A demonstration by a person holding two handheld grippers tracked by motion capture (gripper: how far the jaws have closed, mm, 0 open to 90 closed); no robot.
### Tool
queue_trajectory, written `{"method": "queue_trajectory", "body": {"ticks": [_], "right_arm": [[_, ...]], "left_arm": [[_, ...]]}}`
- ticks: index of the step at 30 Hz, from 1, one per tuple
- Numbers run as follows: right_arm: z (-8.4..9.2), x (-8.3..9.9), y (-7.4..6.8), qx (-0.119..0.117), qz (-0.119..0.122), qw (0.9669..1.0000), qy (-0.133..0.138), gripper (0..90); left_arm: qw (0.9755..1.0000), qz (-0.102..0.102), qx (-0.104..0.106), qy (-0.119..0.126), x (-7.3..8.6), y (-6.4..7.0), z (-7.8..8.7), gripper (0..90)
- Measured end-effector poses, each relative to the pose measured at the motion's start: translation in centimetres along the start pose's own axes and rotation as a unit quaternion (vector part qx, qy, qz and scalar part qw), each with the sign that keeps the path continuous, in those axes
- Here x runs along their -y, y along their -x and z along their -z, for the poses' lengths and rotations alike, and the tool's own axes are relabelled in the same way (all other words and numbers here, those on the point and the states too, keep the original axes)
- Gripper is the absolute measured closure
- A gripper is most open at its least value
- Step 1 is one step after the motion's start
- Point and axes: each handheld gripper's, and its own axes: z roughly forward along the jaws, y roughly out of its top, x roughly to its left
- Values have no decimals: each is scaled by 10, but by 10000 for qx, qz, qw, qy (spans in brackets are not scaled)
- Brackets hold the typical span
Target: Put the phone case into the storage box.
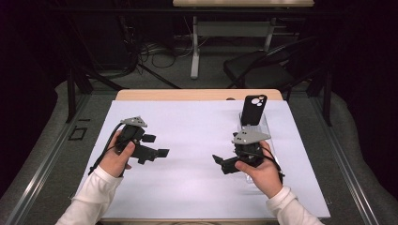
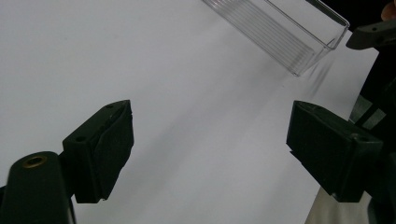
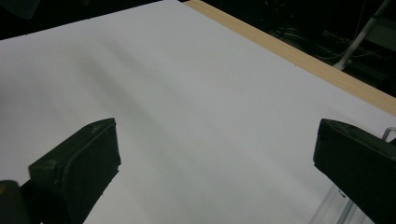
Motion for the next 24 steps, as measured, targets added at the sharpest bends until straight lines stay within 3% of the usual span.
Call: {"method": "queue_trajectory", "body": {"ticks": [9, 14, 24], "right_arm": [[-5, 16, -8, -121, -324, 9994, -3, 1], [-6, 21, -14, -151, -410, 9990, 32, 1], [-10, 30, -21, -118, -324, 9994, 36, 2]], "left_arm": [[9997, 28, -46, 233, 8, 7, 0, 153], [9997, 40, -55, 238, 13, 7, -1, 153], [9994, 79, -85, 323, 19, 3, 4, 153]]}}
